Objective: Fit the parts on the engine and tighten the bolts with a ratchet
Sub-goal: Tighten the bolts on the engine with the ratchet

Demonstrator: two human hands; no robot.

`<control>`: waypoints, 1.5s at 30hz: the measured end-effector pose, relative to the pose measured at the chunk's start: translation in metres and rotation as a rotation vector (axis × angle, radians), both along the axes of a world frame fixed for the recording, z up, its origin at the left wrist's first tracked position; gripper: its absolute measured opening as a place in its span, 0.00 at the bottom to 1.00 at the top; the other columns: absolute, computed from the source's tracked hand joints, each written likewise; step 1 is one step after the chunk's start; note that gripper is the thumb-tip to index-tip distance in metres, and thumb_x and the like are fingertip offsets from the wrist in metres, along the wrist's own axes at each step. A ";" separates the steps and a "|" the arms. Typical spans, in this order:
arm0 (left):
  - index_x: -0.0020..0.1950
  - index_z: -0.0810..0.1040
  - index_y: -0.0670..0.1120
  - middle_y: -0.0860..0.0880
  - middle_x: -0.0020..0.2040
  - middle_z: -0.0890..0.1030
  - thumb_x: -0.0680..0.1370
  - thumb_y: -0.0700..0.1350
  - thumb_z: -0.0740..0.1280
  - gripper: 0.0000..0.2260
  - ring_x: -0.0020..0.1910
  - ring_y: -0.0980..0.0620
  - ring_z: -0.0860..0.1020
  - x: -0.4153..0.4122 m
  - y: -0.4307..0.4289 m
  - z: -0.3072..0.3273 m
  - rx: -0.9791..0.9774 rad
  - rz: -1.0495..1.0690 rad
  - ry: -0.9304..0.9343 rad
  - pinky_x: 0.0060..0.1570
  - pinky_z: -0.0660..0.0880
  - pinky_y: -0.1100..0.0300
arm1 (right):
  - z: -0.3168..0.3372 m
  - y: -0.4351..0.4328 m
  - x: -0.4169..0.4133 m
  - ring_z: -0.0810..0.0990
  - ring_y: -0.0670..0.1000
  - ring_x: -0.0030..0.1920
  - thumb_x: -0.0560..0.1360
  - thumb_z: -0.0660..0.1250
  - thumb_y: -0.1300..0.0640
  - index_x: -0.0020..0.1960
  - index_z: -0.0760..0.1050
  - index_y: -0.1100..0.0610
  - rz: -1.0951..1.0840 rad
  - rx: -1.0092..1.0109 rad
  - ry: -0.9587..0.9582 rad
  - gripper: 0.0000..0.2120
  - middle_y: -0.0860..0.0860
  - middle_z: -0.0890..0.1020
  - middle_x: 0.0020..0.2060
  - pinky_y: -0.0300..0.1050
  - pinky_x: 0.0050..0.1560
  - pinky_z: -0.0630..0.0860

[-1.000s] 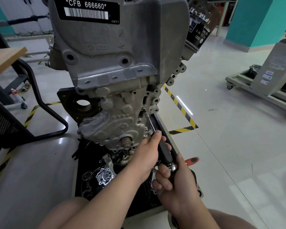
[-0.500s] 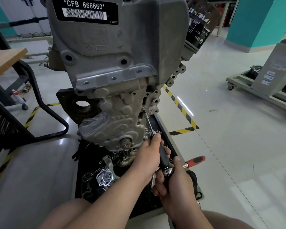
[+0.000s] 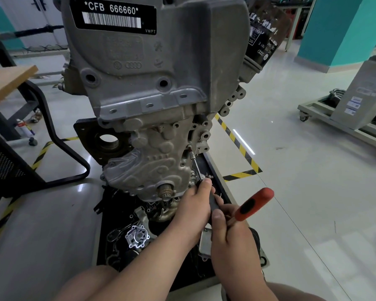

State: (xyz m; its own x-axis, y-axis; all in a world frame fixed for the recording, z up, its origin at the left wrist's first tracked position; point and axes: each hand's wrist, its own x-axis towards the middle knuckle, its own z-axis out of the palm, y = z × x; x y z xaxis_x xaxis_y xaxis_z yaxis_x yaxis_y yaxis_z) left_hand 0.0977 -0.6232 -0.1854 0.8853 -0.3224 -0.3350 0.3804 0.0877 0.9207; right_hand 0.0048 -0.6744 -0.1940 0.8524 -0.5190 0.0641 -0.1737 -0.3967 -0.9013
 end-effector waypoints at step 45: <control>0.35 0.75 0.47 0.48 0.29 0.78 0.81 0.57 0.60 0.19 0.28 0.51 0.77 -0.002 -0.007 -0.002 -0.055 -0.010 0.056 0.37 0.75 0.58 | 0.003 0.000 0.005 0.81 0.47 0.34 0.76 0.52 0.39 0.42 0.80 0.49 -0.213 0.532 -0.003 0.22 0.48 0.83 0.32 0.46 0.34 0.76</control>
